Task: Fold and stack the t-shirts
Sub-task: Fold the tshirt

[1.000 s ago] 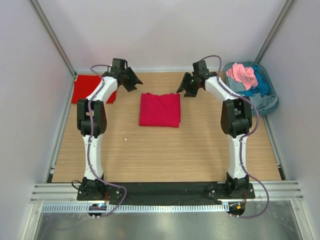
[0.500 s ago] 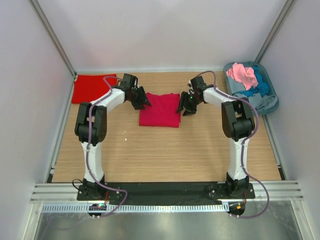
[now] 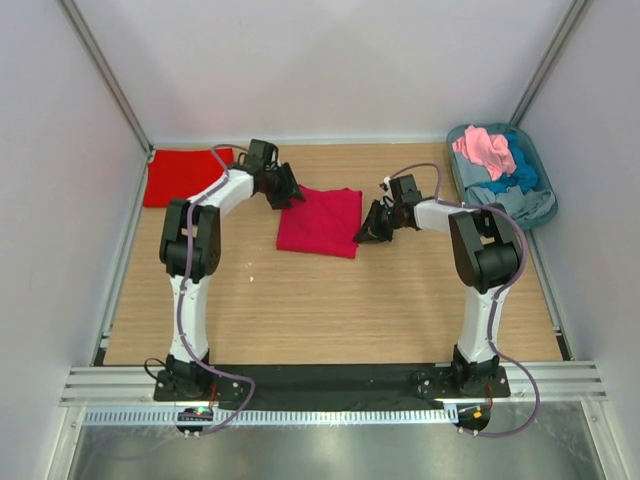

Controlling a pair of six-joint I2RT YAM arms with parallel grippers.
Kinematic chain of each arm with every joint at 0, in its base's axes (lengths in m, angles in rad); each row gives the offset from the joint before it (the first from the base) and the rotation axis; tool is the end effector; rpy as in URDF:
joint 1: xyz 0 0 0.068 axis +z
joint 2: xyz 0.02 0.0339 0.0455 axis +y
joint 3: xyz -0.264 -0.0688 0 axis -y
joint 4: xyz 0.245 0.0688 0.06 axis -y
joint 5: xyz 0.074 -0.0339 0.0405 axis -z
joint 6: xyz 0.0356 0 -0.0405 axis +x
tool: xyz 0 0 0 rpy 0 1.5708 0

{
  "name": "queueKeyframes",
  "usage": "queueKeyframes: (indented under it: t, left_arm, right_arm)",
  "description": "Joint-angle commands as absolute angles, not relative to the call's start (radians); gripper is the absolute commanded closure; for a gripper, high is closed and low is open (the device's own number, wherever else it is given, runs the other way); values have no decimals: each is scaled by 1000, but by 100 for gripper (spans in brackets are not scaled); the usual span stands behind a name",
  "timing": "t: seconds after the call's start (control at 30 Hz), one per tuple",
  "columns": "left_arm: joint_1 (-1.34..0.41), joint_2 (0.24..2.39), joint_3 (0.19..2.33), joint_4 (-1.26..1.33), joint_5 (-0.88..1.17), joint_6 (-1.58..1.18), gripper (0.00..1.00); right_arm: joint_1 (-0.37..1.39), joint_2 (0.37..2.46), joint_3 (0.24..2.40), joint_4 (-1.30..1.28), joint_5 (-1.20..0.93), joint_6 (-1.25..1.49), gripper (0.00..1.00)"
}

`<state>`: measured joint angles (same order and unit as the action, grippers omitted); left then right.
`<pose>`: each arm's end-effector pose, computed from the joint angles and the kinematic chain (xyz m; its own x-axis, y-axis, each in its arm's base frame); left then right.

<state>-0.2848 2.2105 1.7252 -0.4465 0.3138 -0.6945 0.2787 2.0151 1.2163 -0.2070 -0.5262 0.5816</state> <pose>0.4639 -0.1473 0.1775 -0.8760 -0.3778 -0.2997 -0.1519 0.8060 -0.5721 0.3830 0.1282 0.1297 -0.9512 0.2219 -0.2143 0.0313 0.7605 0.6486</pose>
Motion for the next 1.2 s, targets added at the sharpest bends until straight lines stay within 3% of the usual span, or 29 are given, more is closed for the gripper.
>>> queueKeyframes:
  t: [0.0,0.17,0.4,0.57,0.63,0.87,1.17]
  left_arm:
    - [-279,2158,1793,-477,314,-666,51]
    - [-281,2059,1775,-595,262,-611,49]
    - [-279,1862,1426,-627,242,-591,47]
    - [-282,1740,1287,-658,264,-604,48]
    - [-284,1697,1252,-672,270,-606,48]
    - [-299,1618,1232,-678,353,-640,47]
    - [-319,1749,1221,-525,528,-719,47]
  right_arm:
    - [284,1974,1177,-153,-529,607,91]
    - [284,1945,1148,-166,-541,580,97]
    - [282,1889,1069,-198,-561,545,98]
    - [285,1789,919,-186,-571,580,97]
    - [298,1709,837,-183,-566,594,93]
    - [299,1456,759,-310,-433,632,59]
    - [298,1560,1123,-624,-128,545,51]
